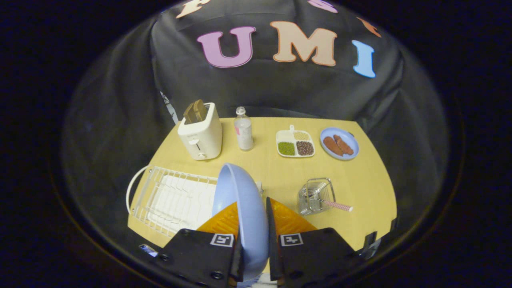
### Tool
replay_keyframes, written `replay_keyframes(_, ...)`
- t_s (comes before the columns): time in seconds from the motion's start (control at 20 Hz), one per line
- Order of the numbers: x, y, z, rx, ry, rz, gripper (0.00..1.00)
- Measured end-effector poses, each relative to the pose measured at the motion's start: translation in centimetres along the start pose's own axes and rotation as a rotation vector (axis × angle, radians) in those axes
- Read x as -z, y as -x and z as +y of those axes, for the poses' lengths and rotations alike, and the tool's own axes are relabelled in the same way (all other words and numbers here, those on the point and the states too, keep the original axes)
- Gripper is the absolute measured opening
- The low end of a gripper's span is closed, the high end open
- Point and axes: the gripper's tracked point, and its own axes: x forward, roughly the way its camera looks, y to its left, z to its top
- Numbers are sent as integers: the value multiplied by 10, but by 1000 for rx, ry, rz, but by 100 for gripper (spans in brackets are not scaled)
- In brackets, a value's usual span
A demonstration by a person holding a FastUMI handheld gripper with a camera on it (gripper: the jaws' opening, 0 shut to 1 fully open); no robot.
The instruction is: Take the plate from the dish rack, then take the spoon from the basket and place it into the plate.
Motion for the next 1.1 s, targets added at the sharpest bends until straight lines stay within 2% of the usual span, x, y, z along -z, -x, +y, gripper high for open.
replay_keyframes(0.2,9,26,-29,-171,-175,-13,28)
replay_keyframes(0.35,17,43,-70,-239,-264,-64,28)
replay_keyframes(0.55,55,42,-130,-239,-322,-86,28)
replay_keyframes(0.8,107,39,-178,-295,-433,-80,28)
replay_keyframes(1.1,156,5,-228,-228,-465,-81,28)
